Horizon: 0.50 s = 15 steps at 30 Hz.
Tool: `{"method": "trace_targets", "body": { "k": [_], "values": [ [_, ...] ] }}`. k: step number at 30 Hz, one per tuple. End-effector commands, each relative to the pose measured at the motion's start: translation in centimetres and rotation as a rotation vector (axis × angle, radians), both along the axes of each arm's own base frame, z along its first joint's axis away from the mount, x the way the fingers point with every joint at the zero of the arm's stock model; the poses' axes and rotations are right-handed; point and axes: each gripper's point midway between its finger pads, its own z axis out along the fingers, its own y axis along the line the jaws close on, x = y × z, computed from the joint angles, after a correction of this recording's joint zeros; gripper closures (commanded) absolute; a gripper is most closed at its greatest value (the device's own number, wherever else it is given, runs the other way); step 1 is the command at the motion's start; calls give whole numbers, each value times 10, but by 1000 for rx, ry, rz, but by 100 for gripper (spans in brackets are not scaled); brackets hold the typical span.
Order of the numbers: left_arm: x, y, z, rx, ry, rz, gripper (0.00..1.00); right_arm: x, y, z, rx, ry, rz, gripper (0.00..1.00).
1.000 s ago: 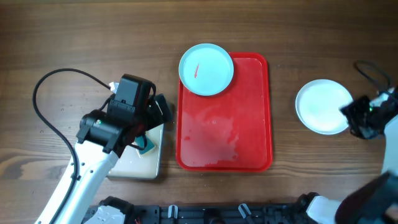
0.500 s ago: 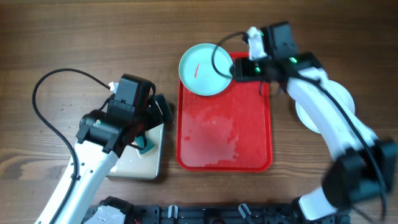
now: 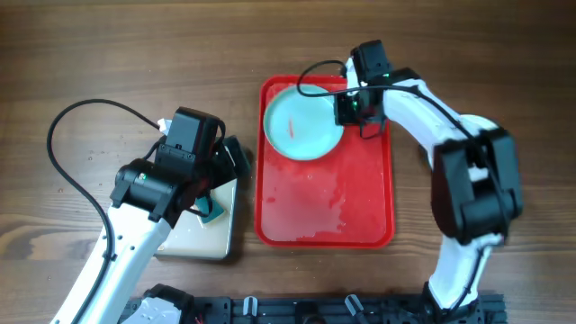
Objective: Clean dirty plates on tray and stack at the side
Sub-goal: 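Grip the remaining light-blue plate and drag it to the tray center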
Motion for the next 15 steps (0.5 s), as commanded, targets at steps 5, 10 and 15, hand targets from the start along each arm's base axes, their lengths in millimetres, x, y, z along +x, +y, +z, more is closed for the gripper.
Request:
{"method": "trace_targets", "body": {
  "k": [5,10,15],
  "values": [
    [3,-1,6,-13,-16,1,0,-83,-50,106,-96,54,-219,96],
    [3,-1,6,-13,-16,1,0,-133,-45,35,-49,240,-229,96],
    [3,-1,6,-13,-16,1,0,-137,-34,-1,31,204,-177,96]
  ]
}}
